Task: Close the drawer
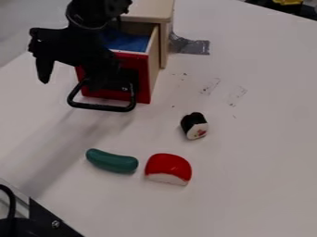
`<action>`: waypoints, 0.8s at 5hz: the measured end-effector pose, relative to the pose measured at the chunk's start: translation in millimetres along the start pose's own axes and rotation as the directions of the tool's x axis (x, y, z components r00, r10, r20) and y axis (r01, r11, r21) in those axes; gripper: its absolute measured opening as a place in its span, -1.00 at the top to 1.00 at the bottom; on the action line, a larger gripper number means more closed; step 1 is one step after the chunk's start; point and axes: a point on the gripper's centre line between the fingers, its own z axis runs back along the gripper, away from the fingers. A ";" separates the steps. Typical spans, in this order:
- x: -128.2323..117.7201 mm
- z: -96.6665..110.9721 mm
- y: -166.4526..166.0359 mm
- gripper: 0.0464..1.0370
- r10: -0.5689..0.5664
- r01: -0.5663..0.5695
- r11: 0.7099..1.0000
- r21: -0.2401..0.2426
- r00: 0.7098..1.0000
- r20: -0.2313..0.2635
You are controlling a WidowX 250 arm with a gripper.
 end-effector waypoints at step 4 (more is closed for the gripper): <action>13.6 0.1 -44.0 -0.92 -0.206 0.188 0.958 -0.215 0.976 -0.066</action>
